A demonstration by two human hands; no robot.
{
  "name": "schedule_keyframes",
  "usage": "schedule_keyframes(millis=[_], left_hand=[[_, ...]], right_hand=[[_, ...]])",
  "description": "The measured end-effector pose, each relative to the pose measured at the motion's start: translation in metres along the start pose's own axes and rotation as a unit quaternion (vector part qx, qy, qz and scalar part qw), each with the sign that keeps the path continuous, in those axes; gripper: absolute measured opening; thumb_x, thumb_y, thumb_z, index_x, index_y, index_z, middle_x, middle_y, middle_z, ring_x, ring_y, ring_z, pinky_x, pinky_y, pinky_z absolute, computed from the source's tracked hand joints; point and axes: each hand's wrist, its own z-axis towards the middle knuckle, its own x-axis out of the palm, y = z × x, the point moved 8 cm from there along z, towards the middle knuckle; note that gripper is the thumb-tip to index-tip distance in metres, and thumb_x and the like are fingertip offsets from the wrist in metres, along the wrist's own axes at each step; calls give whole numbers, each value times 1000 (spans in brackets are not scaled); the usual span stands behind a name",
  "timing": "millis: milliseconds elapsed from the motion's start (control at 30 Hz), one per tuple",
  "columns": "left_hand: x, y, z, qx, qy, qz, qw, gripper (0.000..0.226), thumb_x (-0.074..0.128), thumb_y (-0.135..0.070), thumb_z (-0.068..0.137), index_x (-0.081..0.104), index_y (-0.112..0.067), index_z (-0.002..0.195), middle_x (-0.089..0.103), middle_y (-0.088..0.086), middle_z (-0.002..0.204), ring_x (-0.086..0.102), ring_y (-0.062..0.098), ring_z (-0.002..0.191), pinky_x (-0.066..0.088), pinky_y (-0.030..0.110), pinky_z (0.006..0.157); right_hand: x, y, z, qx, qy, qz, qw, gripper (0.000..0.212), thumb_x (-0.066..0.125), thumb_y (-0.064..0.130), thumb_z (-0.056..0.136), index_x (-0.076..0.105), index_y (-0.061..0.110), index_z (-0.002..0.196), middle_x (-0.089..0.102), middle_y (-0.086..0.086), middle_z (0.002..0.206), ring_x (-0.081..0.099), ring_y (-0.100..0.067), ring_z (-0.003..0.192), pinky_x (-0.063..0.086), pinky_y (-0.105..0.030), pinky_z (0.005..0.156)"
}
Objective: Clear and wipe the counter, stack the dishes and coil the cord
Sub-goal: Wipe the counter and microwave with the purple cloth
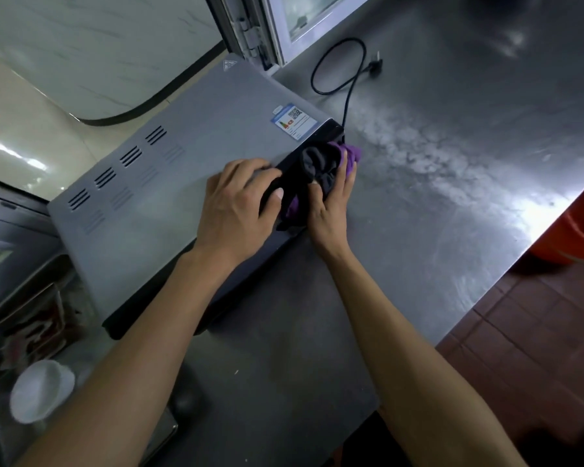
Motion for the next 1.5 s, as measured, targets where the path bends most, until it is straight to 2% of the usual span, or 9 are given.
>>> schedule_keyframes(millis=[367,567,867,900,1000,1067,1167,1367,1500], left_hand=[[-11,25,-56,3,24,27,999,43,45,-27,100,53,-15,140,50,6,146,43,25,136,41,46,104],[-31,60,-118,-3,25,46,999,45,48,-25,98,52,-16,142,49,6,146,43,24,135,41,45,104],[-58,92,-197,22,-6,52,998,43,51,-20,97,55,-11,139,51,8,144,44,25,134,38,43,107],[-60,94,-204,29,-9,54,998,42,51,-20,97,56,-10,138,51,8,145,44,25,135,38,43,108],[-62,94,-223,56,-15,70,996,39,50,-19,97,60,-7,133,49,11,147,42,26,136,37,46,109],[-61,91,-233,78,-19,86,993,38,52,-18,96,62,-6,130,49,12,148,41,27,138,37,48,109],[-59,82,-242,118,-27,88,989,35,55,-16,95,64,-6,128,53,13,144,42,29,138,35,48,111],[-42,60,-238,150,8,98,984,36,54,-17,95,63,-9,129,56,14,141,44,30,139,28,51,118],[-27,52,-222,140,44,140,979,40,48,-23,98,60,-8,132,53,14,144,40,29,141,24,49,120]], right_hand=[[51,-36,-59,58,15,28,998,69,43,25,105,1,15,158,-10,-2,166,-3,-10,152,3,-6,108],[92,-43,-117,69,22,29,997,70,42,30,105,0,15,158,-11,-1,166,-4,-13,153,6,-26,121],[159,-52,-211,75,39,46,995,70,45,28,105,1,18,158,-11,2,165,2,-8,150,10,-3,108],[166,-55,-222,74,39,49,995,70,45,28,105,1,19,159,-11,3,165,3,-8,150,13,-5,111],[190,-67,-253,72,38,59,995,73,47,33,103,0,25,158,-11,9,164,5,-10,151,19,-34,123],[202,-72,-268,79,35,65,994,73,48,37,103,1,30,158,-11,10,164,8,-10,151,21,-38,123],[206,-76,-275,75,26,57,995,71,48,36,103,5,27,159,-8,5,165,9,-7,150,20,-27,120],[201,-89,-260,39,32,8,999,73,53,30,102,9,19,159,-3,-5,166,-12,23,136,2,6,103],[174,-89,-234,45,15,61,997,72,55,22,101,12,21,159,-2,-4,165,8,15,138,11,6,102]])
